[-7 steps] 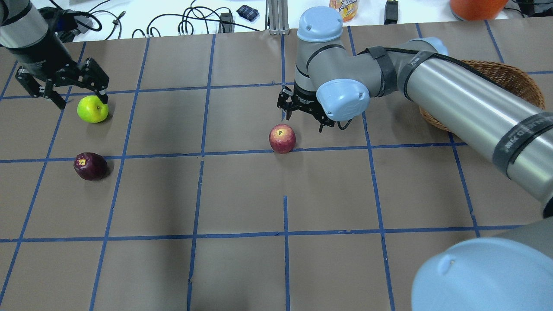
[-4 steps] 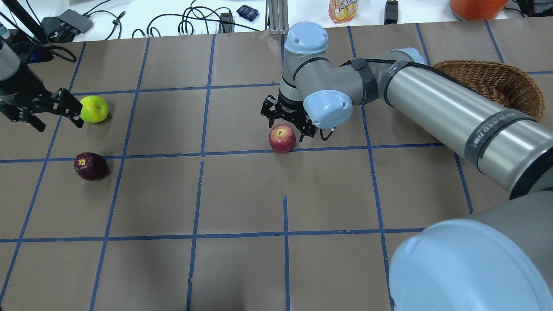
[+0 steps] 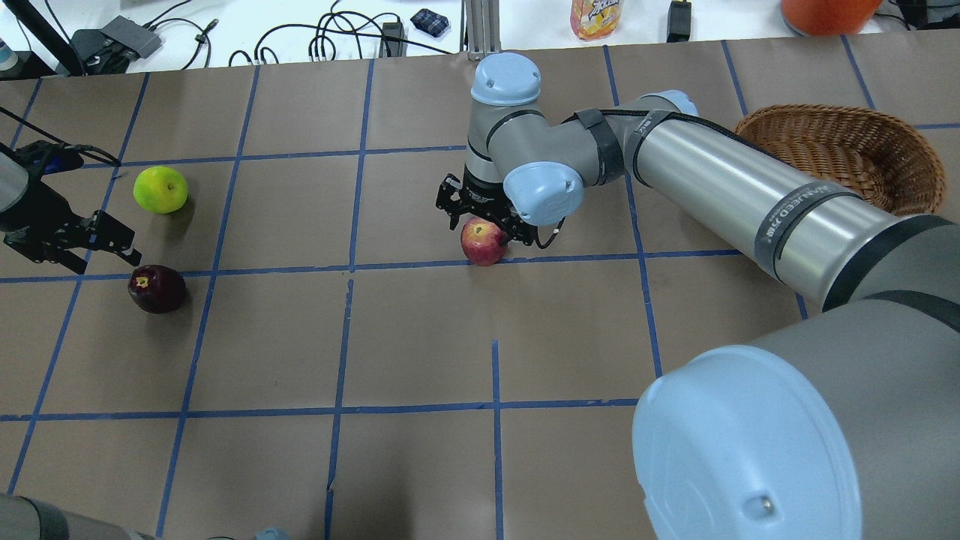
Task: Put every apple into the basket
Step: 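Grasp the red-yellow apple with the right gripper while the left grasps the dark apple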
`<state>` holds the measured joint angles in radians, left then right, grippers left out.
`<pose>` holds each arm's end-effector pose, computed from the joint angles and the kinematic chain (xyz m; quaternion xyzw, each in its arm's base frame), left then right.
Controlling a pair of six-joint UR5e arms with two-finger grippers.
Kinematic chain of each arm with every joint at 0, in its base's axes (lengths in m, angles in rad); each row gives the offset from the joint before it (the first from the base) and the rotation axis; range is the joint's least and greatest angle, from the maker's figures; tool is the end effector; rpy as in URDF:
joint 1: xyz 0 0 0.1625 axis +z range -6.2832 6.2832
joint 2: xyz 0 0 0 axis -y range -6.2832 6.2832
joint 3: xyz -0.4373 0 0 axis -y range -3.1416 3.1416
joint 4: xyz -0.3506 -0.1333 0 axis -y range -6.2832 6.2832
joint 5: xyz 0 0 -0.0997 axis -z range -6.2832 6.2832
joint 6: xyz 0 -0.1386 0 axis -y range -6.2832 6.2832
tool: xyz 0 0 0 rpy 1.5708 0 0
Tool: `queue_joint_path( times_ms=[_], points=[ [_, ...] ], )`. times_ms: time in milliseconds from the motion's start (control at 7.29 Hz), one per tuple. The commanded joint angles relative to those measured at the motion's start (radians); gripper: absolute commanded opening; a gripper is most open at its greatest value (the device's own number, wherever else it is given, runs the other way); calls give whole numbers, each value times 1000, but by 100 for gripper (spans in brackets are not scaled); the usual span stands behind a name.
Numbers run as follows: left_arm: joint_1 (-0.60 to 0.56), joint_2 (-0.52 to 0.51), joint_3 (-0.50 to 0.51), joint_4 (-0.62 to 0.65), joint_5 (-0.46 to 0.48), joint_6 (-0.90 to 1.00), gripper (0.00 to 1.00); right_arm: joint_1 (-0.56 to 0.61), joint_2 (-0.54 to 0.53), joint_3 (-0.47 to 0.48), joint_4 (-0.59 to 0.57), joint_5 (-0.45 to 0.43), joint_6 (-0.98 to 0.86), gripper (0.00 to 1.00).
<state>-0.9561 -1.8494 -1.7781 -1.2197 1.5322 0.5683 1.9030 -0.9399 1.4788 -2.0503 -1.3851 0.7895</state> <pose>0.1811 -0.4970 0.2686 0.0244 -0.9972 -0.0452 0.0535 0.3623 -0.5629 0.1938 0.2283 0.9687 0.0743 0.0627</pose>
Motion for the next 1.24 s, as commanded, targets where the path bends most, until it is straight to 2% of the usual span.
queue_joint_path(
  times_ms=[0,275,412,686,961,1098],
  points=[
    [-7,-14,-41,60,-6,-8,100,2,15,1,-1,-2,1,100],
    [-9,-25,-50,78,-7,-36,100,-1,7,-18,18,0,2,100],
    [-9,-40,-75,95,-24,-36,100,-1,-6,-44,72,-3,2,100],
    [-9,-50,-148,228,-41,-34,100,1,-2,-61,104,-5,4,100],
    [-9,-51,-152,227,-38,-27,100,1,12,-54,107,-2,4,100],
    [-9,-53,-152,227,-40,-24,81,2,41,-58,98,-2,11,100]
  ],
)
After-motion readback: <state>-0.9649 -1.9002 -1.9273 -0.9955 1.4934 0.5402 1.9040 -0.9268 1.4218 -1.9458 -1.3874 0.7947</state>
